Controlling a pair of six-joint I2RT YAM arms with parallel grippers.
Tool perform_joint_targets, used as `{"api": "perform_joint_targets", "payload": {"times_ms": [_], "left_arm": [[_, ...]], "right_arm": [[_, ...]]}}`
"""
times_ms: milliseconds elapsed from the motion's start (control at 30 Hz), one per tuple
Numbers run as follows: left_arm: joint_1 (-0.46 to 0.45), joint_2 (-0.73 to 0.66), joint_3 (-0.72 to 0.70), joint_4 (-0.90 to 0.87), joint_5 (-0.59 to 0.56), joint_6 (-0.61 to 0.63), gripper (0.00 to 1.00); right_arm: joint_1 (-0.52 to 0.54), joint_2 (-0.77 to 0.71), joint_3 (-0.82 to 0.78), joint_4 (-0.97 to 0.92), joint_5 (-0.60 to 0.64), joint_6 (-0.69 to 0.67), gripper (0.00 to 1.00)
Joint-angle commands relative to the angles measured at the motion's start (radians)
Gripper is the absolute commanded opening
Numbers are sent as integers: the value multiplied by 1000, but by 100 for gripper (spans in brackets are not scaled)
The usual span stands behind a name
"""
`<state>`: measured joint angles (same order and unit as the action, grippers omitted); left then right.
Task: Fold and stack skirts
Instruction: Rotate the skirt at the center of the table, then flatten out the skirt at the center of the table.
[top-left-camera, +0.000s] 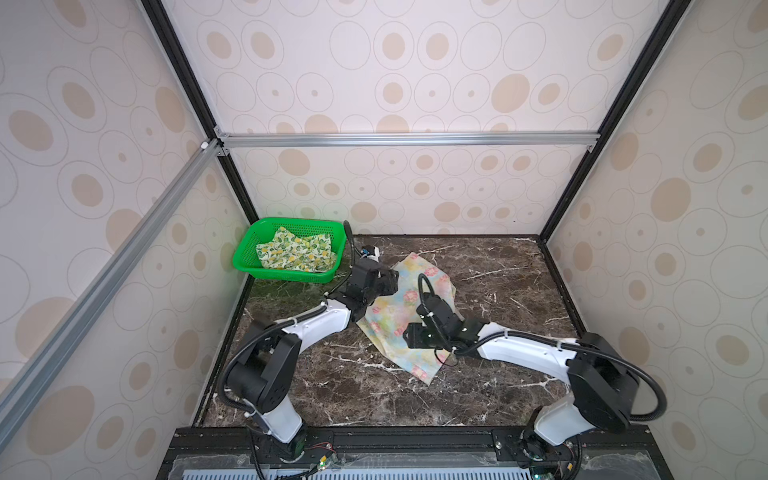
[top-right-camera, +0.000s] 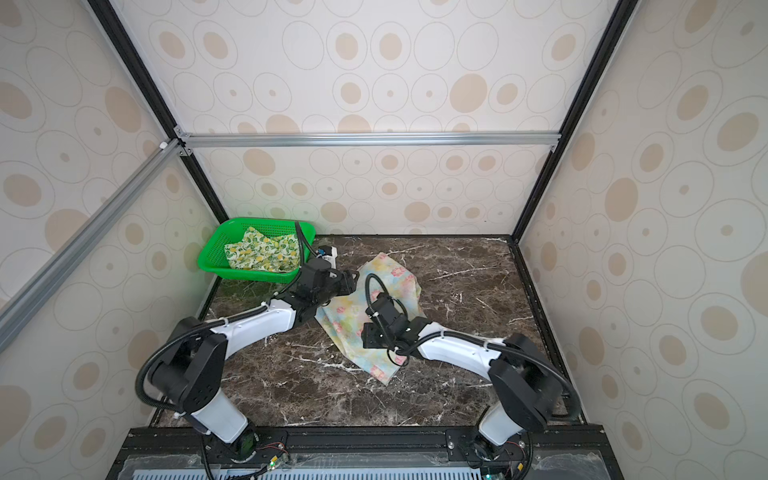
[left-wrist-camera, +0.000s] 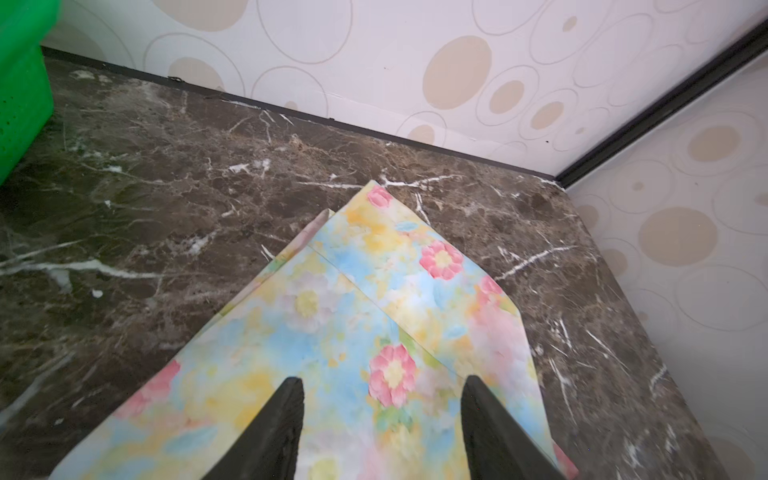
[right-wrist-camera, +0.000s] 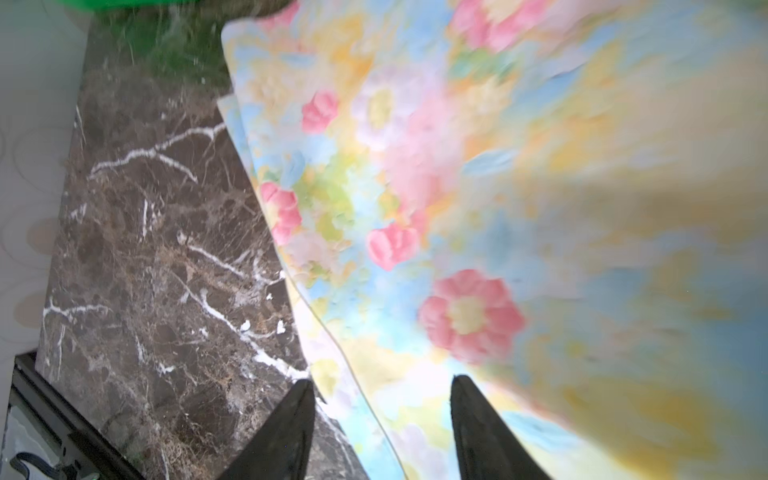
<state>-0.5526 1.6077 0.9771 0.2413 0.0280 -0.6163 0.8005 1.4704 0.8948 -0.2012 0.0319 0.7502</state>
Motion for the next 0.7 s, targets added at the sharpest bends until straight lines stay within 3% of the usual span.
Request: {"api": "perform_joint_targets", "payload": {"times_ms": [0,133,267,433,667], "left_arm": [[-84,-63,-74,-114,17,-25,63],[-219,-109,-102,-222,-1,-55,64],[-343,-125,-133,-295,3,-105,64],[-467,-135,-178,-321,28,-194,64],[-647,-44,-83,-466,-104,-148,67]], "right_arm": [[-100,-103,-80,-99,41,-41,60],[-259,-204,-152,-119,50,-84,67],[-411,-208,-183,-97,-15,-101,67],[-493,-119,-184,-35,-75,-96,65],[-554,19,-195,76,-215,-52,62]]}}
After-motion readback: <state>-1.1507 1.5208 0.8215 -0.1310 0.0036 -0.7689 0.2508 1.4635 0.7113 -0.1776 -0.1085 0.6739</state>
